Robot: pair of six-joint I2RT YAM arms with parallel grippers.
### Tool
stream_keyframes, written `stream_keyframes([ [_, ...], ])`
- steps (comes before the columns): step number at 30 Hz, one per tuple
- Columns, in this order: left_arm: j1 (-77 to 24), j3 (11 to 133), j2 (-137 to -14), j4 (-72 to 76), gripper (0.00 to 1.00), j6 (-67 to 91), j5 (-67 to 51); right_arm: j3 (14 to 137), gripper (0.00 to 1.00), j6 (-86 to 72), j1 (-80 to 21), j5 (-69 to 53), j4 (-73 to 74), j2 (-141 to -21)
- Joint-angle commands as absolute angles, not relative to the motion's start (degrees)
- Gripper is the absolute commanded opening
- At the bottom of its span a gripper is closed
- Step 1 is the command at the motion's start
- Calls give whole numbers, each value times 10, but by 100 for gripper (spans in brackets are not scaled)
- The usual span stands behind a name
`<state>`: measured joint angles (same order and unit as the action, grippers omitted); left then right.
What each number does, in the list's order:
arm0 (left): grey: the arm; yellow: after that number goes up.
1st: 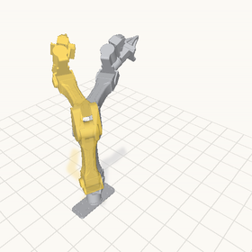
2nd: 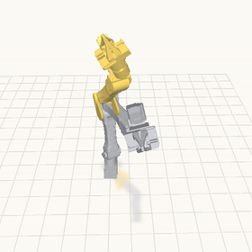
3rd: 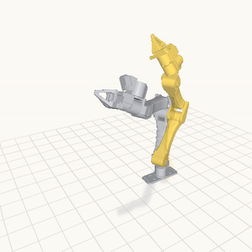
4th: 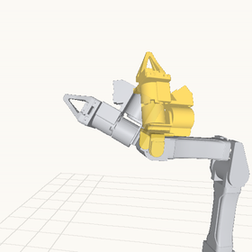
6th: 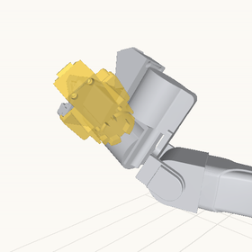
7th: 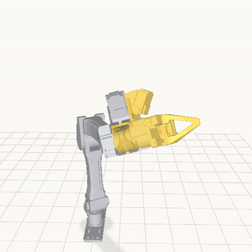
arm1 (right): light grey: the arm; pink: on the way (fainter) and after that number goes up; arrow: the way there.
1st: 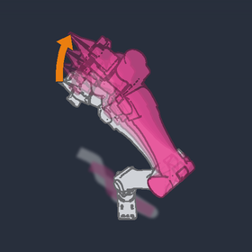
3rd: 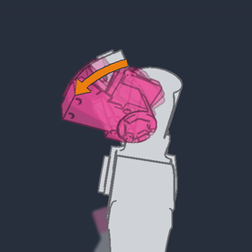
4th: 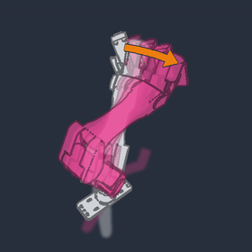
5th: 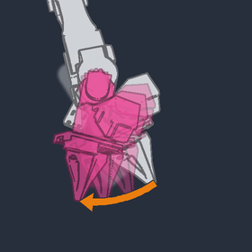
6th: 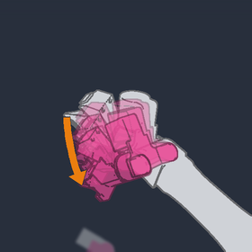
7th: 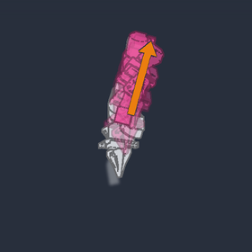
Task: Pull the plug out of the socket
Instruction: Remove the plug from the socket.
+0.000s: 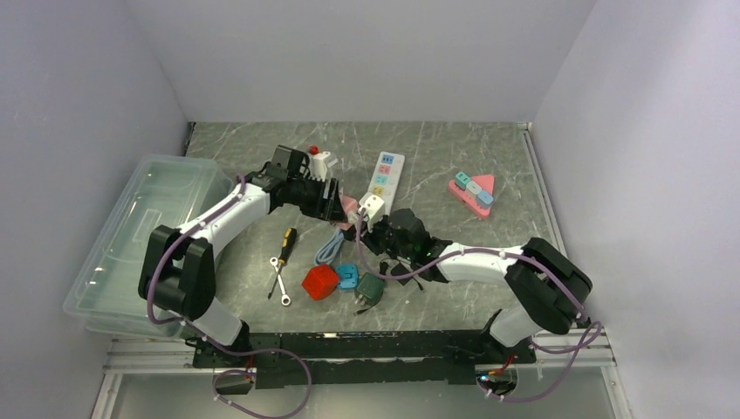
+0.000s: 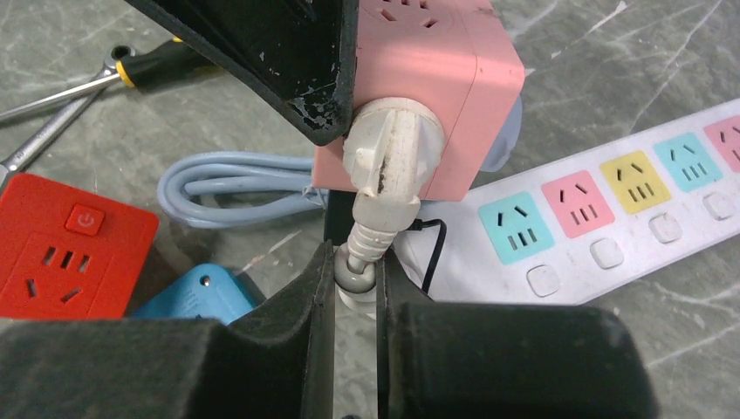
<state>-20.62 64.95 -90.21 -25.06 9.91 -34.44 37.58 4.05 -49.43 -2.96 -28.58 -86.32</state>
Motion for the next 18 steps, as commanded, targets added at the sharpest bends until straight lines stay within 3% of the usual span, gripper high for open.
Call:
stream_keyframes([
  [1,-222,662,-902,-262,0,48,-200,374,0,42,-513,-29,-356,-801],
  [18,-251,671,-902,-294,0,14,-75,347,0,20,-479,-72,-365,-757],
])
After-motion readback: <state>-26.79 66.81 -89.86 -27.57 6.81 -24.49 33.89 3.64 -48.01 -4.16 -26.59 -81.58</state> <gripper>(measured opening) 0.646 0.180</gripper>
